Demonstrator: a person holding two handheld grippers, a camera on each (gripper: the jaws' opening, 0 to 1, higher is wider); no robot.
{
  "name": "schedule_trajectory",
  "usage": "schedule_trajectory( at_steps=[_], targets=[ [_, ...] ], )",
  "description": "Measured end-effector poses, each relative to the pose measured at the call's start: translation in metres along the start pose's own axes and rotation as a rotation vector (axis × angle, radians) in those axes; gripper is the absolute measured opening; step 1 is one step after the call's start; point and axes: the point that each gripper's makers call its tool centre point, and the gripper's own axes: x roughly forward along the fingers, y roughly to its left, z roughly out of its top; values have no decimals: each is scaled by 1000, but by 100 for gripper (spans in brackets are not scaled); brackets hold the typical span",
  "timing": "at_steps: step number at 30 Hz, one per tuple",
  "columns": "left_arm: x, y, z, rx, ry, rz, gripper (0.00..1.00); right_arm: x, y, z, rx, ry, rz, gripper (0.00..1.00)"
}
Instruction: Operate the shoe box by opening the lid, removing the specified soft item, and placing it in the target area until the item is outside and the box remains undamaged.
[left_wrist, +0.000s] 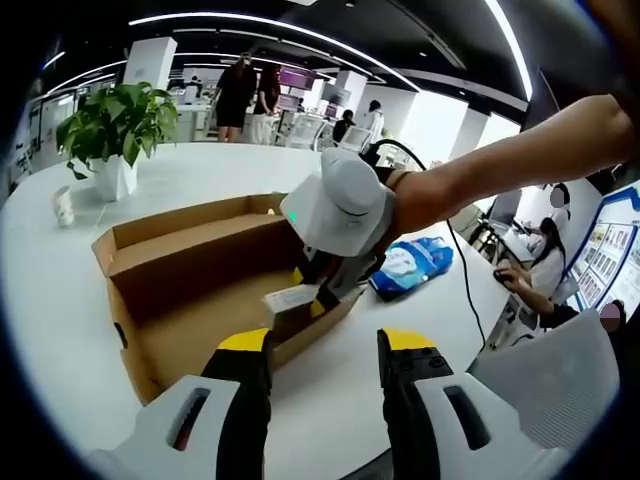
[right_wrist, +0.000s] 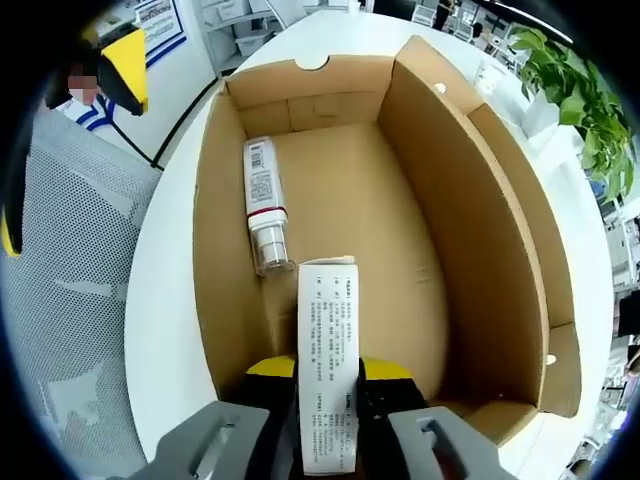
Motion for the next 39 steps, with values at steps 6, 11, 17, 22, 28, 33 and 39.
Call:
schedule_trajectory(
  at_steps=[6, 11, 17, 22, 28, 33, 39],
  targets=[
    [-2, -2, 0, 0, -1, 2, 42, -8, -10, 7, 35, -33, -35, 17],
    [-3, -4, 1, -2, -1, 0, 42, -19, -15, 14, 65, -62, -50, 17],
    [-3, -4, 0, 3, 3, -2, 42, -33, -19, 21, 82, -87, -68, 17],
    [-5, -8, 0, 8, 6, -2, 42, -41, -19, 27, 75, -99, -81, 17],
    [-5, -7, -1, 10, 9, -2, 42, -52, -22, 34, 78, -113, -94, 17],
    [-6, -6, 0, 3, 5, 0, 42, -63, -27, 37, 73, -124, -120, 17],
    [-5, -6, 0, 1, 4, 0, 42, -78, -27, 37, 66, -128, -135, 17]
  ],
)
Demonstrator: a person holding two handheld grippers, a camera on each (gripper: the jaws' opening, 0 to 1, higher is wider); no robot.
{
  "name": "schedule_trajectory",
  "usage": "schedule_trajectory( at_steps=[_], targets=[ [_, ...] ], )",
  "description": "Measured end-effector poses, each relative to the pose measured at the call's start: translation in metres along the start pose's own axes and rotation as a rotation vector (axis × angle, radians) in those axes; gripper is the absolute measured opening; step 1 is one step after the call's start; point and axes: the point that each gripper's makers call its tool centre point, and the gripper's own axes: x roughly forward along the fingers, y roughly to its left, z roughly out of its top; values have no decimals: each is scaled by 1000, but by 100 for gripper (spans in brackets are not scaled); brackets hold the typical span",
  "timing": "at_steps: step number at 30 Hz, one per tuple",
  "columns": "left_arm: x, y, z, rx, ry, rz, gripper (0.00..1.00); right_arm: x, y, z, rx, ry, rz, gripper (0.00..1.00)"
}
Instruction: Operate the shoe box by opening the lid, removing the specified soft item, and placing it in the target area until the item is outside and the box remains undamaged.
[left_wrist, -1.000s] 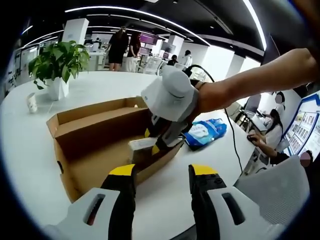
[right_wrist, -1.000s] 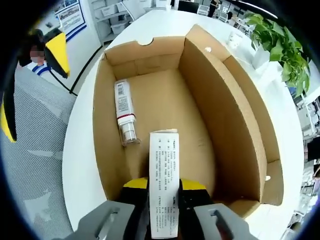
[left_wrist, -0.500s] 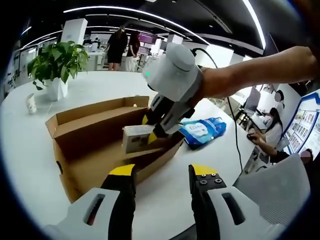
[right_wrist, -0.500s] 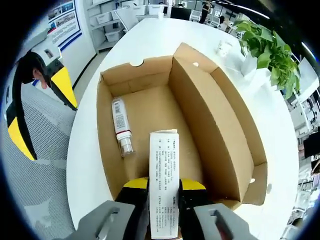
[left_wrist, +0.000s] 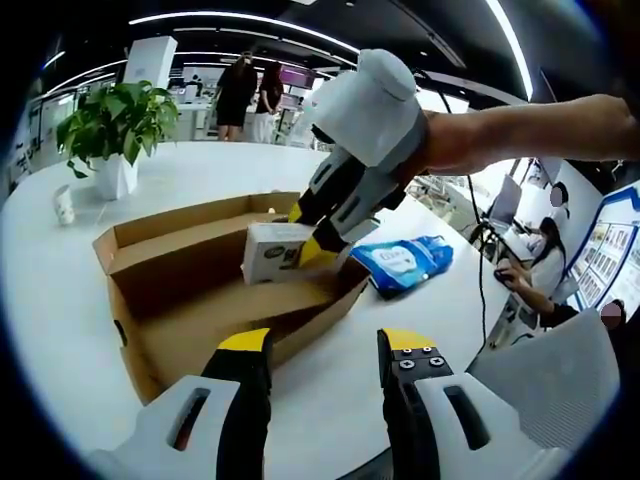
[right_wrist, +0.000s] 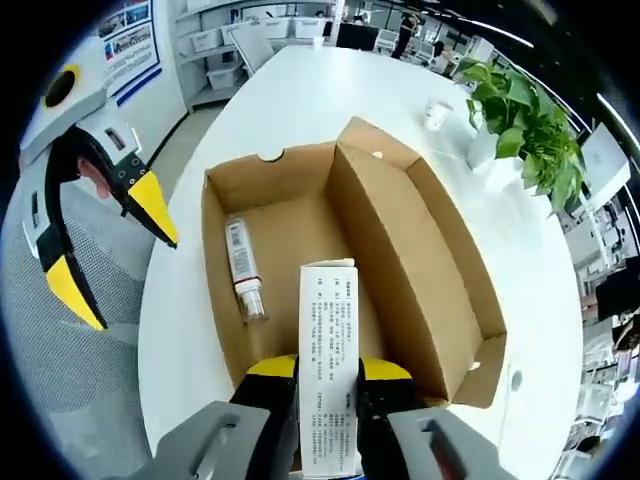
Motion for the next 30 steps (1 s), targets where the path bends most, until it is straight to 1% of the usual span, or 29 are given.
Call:
schedule_trajectory(
  at_steps=[7, 12, 15, 18, 23, 30],
  targets=[
    [1, 0, -2, 3, 7, 0, 42, -16, -6, -8, 16, -4, -30, 17],
    [2, -2, -2, 8, 12, -2, 42, -27, -10, -19, 31, 0, -50, 17],
    [2, -2, -3, 11, 14, -4, 42, -35, -11, -22, 77, -20, -54, 17],
    [2, -1, -3, 6, 13, -2, 42, -41, -13, -26, 70, -17, -68, 17],
    [0, 2, -2, -4, 5, 7, 42, -47, -13, -39, 87, -10, -76, 17],
    [0, 2, -4, -4, 11, 11, 42, -58, -14, -56, 104, 0, -88, 17]
  ],
)
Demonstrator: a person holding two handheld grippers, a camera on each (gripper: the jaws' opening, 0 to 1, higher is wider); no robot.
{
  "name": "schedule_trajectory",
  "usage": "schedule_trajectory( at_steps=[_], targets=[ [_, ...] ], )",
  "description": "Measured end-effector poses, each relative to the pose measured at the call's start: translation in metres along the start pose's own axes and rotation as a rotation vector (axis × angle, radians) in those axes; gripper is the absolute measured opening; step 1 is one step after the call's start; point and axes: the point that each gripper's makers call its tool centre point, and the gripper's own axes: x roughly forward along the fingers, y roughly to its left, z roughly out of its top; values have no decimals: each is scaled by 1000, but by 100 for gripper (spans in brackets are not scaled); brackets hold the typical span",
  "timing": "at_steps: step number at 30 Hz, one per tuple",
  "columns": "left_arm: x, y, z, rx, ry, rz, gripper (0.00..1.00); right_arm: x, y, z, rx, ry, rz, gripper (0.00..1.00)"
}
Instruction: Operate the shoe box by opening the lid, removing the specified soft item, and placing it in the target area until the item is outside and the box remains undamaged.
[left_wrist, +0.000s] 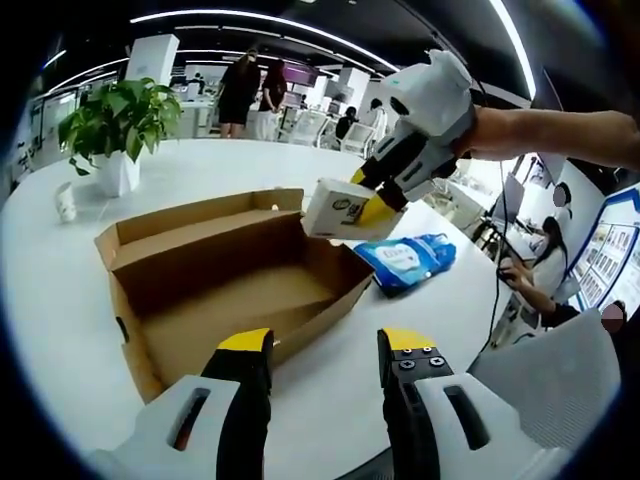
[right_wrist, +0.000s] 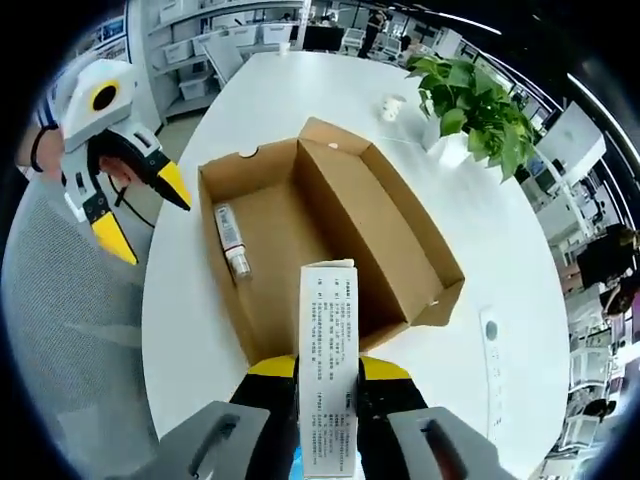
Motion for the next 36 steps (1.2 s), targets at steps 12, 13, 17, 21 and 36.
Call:
schedule_trajectory(
  at_steps=[12, 13, 17, 21, 36],
  targets=[
    [1, -1, -3, 6, 13, 0, 42, -16, -1, -38, 49, 19, -20, 17],
    [1, -1, -3, 9, 16, 1, 42, -17, 0, -41, 53, 20, -21, 17],
    [3, -5, -5, 30, 29, -6, 42, -22, 5, -55, 66, 24, -30, 17],
    [4, -6, -7, 41, 37, -12, 43, -25, 12, -70, 85, 31, -33, 17],
    [7, -7, -13, 49, 62, -20, 43, -39, 21, -123, 169, 53, -50, 17]
  ],
)
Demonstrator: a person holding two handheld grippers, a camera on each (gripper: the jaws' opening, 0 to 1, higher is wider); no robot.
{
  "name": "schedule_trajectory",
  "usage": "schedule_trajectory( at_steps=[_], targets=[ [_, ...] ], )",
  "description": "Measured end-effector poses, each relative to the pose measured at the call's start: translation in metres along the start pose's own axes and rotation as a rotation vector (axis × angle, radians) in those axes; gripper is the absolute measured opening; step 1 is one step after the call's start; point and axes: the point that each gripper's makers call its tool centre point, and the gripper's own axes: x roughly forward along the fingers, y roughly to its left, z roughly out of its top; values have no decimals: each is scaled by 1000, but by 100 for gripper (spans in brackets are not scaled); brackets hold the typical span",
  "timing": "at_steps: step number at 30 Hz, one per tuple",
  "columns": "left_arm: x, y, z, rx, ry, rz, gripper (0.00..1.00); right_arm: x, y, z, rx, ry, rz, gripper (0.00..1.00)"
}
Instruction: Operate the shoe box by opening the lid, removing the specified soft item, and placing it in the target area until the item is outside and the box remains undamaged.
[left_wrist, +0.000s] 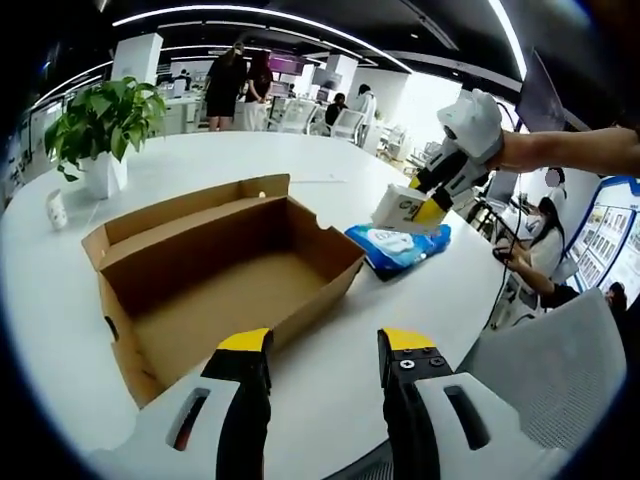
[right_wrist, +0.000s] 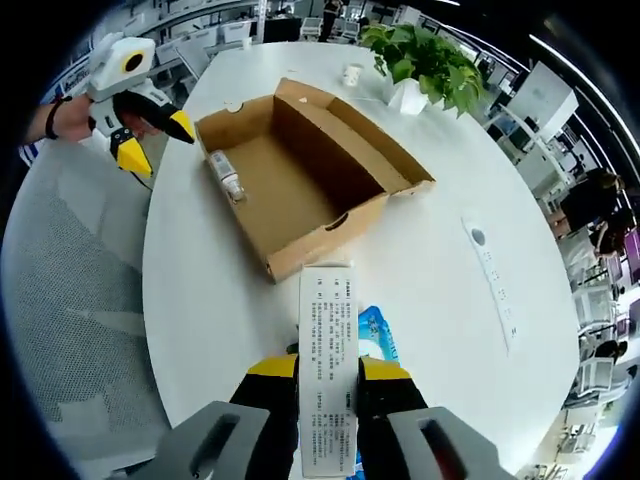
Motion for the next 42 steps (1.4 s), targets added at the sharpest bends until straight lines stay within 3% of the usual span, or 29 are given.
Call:
schedule_trajectory(
  at_steps=[20, 28, 42],
  targets=[
    [0, 5, -5, -18, 10, 20, 43, -8, 3, -91, 115, 47, -14, 17],
    [1, 5, -9, -7, 28, 23, 43, -12, 7, -115, 154, 52, -21, 17],
    [0, 14, -11, -61, 21, 40, 43, -22, 10, -153, 193, 55, -38, 17]
  ],
)
